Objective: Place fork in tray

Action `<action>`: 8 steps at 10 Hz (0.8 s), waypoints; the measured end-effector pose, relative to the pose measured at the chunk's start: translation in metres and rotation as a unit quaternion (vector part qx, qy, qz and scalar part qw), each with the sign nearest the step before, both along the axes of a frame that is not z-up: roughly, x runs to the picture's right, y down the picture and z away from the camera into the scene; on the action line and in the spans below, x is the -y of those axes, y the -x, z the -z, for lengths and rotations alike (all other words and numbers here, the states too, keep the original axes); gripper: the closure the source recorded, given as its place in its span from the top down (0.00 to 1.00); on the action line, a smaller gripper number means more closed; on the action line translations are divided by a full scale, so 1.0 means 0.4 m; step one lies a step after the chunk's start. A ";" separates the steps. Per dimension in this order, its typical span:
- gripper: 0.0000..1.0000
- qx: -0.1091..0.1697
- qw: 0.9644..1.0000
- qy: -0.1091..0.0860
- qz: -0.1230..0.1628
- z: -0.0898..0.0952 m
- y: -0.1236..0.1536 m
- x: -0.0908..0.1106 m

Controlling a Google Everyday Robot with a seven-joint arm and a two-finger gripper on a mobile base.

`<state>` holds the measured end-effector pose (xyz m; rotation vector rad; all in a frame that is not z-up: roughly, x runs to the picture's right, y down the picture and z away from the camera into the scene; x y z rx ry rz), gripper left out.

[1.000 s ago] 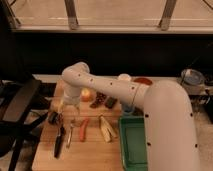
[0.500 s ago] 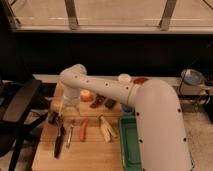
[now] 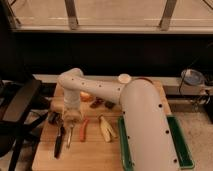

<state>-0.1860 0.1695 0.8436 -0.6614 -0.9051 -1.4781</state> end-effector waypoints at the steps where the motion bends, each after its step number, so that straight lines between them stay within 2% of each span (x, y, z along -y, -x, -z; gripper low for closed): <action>1: 0.66 -0.005 1.000 0.006 0.004 -0.008 -0.002 -0.009; 4: 0.64 -0.009 0.999 0.032 -0.001 -0.035 0.002 -0.052; 5: 0.58 -0.006 0.999 0.042 -0.002 -0.036 0.008 -0.069; 8: 0.28 -0.006 0.999 0.039 -0.004 -0.036 0.004 -0.057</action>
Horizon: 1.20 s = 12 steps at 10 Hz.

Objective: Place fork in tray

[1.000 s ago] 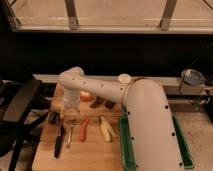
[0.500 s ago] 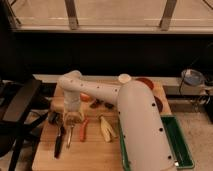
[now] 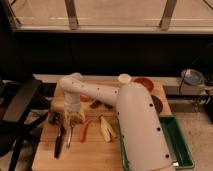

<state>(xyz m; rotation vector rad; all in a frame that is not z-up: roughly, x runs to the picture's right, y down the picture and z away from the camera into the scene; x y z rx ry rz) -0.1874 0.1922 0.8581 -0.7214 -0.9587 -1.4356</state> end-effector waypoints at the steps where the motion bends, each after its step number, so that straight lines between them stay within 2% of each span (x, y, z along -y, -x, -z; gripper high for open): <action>1: 0.18 0.000 1.000 -0.001 0.000 0.002 0.000 0.004; 2: 0.08 0.001 1.000 0.000 0.000 0.003 0.001 0.005; 3: 0.02 0.001 1.000 0.001 0.000 0.004 0.000 0.005; 5: 0.00 0.006 1.000 -0.002 -0.005 0.007 0.009 0.005; 7: 0.00 0.024 0.999 -0.013 -0.031 0.022 0.040 0.014; 9: 0.00 0.029 0.998 -0.034 -0.055 0.051 0.030 0.046; 12: 0.00 0.024 0.992 -0.077 -0.097 0.113 -0.036 0.109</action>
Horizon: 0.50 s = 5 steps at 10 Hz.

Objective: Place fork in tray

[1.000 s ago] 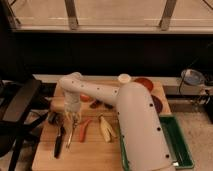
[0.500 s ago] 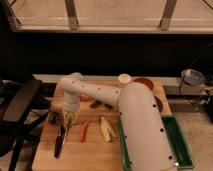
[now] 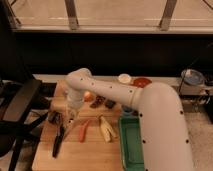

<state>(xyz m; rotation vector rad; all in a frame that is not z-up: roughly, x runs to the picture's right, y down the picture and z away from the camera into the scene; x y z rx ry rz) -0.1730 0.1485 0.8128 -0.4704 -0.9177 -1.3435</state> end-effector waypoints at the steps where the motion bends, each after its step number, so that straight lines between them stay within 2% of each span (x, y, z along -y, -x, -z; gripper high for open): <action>1: 0.00 -0.008 1.000 -0.008 -0.014 0.016 -0.029 0.004; 3: 0.00 -0.027 0.999 -0.016 -0.042 0.048 -0.081 0.001; 5: 0.00 -0.048 0.996 -0.021 -0.074 0.084 -0.145 -0.005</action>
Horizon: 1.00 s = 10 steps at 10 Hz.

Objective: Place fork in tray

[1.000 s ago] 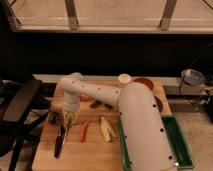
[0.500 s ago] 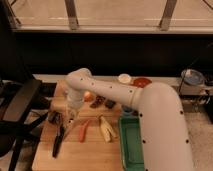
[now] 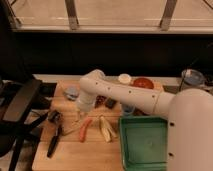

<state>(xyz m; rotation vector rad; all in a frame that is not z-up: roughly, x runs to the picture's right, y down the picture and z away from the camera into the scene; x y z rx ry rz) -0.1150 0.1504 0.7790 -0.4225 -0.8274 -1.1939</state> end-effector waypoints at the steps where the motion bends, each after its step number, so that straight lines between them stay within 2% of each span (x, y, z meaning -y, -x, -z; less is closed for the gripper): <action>1: 0.00 -0.011 1.000 -0.003 -0.016 0.017 -0.036 -0.002; 4: 0.00 -0.042 0.998 -0.006 -0.047 0.059 -0.115 0.006; 7: 0.00 -0.065 0.995 0.002 -0.082 0.108 -0.239 0.036; 8: 0.00 -0.071 0.993 0.003 -0.097 0.129 -0.286 0.046; 10: 0.00 -0.090 0.986 0.005 -0.138 0.184 -0.402 0.057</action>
